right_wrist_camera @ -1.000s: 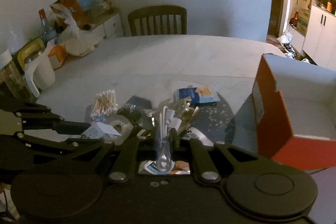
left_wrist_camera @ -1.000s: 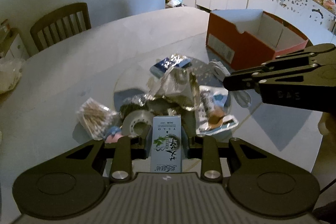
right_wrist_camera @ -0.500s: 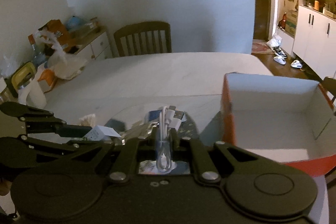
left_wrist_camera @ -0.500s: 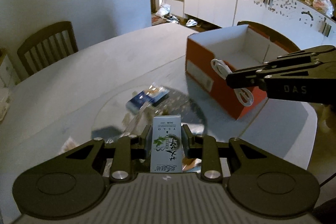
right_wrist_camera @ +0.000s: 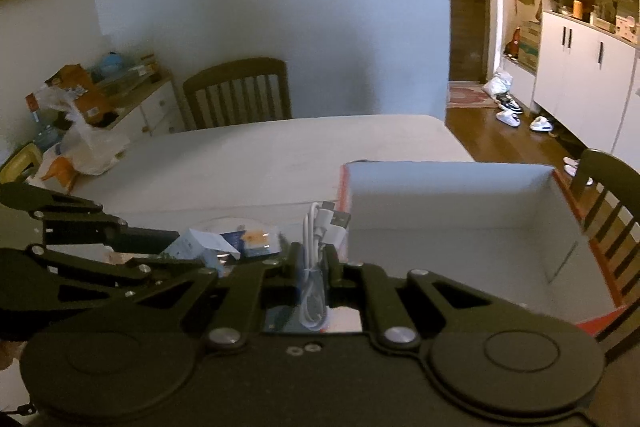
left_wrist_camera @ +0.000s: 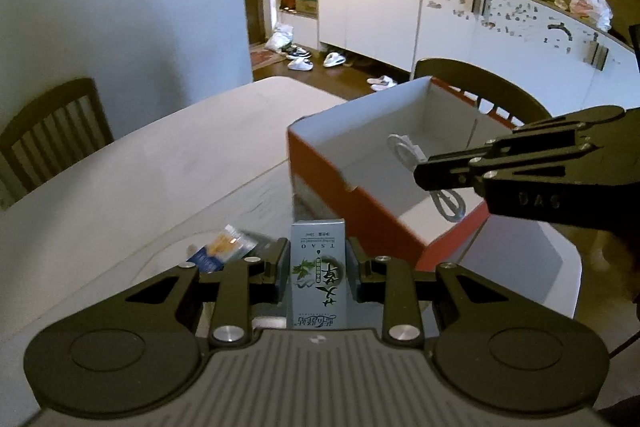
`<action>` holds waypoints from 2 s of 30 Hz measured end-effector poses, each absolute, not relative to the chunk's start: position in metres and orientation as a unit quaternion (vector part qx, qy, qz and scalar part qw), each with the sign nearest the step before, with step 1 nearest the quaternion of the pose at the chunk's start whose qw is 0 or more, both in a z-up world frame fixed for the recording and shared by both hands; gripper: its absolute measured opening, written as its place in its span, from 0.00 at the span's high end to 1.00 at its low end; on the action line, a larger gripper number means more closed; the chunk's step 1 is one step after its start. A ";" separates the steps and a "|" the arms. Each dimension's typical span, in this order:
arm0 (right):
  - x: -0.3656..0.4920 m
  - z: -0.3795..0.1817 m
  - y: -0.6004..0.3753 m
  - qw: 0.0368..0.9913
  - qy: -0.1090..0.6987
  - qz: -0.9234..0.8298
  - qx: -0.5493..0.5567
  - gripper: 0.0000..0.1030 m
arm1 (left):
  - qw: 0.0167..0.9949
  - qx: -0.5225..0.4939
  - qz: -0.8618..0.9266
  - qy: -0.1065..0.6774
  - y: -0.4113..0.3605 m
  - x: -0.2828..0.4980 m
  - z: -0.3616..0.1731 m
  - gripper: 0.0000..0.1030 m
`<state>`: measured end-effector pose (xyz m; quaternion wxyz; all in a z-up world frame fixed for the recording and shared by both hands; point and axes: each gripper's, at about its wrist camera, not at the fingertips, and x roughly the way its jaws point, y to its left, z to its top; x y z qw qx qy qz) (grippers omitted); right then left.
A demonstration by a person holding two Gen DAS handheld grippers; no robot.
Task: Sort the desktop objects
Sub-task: 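Carry the box and cable with both grippers over the red shoebox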
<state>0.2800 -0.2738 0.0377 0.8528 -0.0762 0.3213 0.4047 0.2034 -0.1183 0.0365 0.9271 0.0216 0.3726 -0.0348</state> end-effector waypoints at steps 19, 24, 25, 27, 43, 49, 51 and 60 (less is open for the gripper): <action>0.346 0.017 -0.318 0.867 0.341 0.356 -0.065 0.92 | 0.923 0.067 -0.099 0.365 -0.179 0.291 0.038 0.73; 0.361 0.008 -0.327 0.867 0.351 0.348 -0.067 0.92 | 0.918 0.081 -0.113 0.370 -0.191 0.310 0.031 0.73; 0.364 0.005 -0.328 0.866 0.354 0.346 -0.068 0.92 | 0.917 0.087 -0.115 0.372 -0.194 0.314 0.029 0.73; 0.371 0.001 -0.329 0.865 0.359 0.344 -0.073 0.92 | 0.914 0.094 -0.119 0.376 -0.198 0.323 0.023 0.73; 0.413 -0.041 -0.332 0.851 0.405 0.320 -0.094 0.92 | 0.883 0.133 -0.152 0.424 -0.221 0.379 -0.019 0.73; 0.425 -0.052 -0.328 0.838 0.428 0.324 -0.098 0.92 | 0.866 0.157 -0.157 0.448 -0.229 0.395 -0.037 0.73; 0.427 -0.054 -0.326 0.835 0.435 0.322 -0.102 0.92 | 0.860 0.166 -0.156 0.456 -0.231 0.400 -0.042 0.73; 0.434 -0.065 -0.318 0.815 0.470 0.314 -0.128 0.92 | 0.829 0.178 -0.164 0.504 -0.234 0.416 -0.065 0.73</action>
